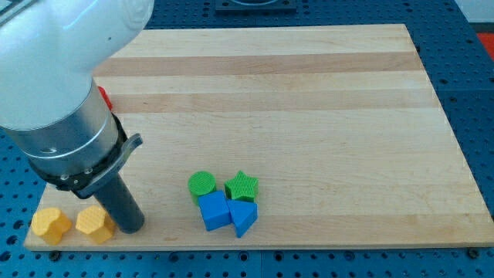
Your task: Slide the yellow hexagon into the yellow heart
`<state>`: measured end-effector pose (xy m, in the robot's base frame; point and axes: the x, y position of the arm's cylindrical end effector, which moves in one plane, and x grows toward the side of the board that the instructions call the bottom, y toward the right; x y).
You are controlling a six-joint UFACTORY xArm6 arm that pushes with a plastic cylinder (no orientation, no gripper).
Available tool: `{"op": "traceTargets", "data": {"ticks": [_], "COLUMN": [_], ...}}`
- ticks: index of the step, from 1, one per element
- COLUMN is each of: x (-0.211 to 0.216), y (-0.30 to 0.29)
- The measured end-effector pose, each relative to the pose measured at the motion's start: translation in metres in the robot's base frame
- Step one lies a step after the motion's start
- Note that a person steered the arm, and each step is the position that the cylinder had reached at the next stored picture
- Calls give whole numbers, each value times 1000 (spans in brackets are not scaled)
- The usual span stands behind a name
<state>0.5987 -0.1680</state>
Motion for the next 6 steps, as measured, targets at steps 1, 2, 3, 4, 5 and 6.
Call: {"op": "traceTargets", "data": {"ticks": [1,2,3,4,5,6], "x": [0,0,0,0,2,2], "y": [-10,-18,-28,-36,-35,-26]}}
